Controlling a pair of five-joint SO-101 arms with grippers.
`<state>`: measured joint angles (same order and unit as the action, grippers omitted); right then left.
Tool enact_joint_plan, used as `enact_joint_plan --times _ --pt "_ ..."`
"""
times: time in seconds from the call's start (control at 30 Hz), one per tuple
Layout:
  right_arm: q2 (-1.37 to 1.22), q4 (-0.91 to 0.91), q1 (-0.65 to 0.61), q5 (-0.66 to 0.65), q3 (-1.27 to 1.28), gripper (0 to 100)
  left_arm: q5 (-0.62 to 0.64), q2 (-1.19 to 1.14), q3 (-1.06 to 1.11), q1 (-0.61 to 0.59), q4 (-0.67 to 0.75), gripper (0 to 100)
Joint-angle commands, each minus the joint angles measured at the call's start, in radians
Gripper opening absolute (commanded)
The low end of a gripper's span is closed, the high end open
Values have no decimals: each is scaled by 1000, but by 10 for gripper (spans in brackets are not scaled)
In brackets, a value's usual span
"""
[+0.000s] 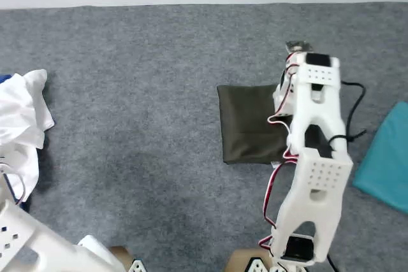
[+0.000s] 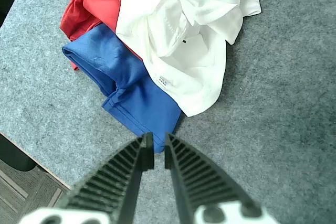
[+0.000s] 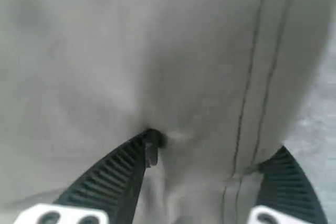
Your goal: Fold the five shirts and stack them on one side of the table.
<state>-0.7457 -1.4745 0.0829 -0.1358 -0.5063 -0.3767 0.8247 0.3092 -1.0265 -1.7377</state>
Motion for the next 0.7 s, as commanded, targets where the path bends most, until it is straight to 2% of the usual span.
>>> enact_joint_plan --times 0.0,0.07,0.17,0.27,0.4,0.67 --pt "-30 24 -18 14 -26 265 5 17 -41 8 -14 47" --pt "-31 13 -18 2 -26 191 5 17 -39 8 -14 47" --pt "-4 7 -12 -37 -26 13 5 17 -36 8 -14 47" --pt "42 4 -4 -91 -26 13 6 17 -35 8 -14 47" --pt "90 16 4 -233 -26 9 6 17 -35 8 -14 47" --pt "102 239 8 -643 -26 9 5 17 -35 8 -14 47"
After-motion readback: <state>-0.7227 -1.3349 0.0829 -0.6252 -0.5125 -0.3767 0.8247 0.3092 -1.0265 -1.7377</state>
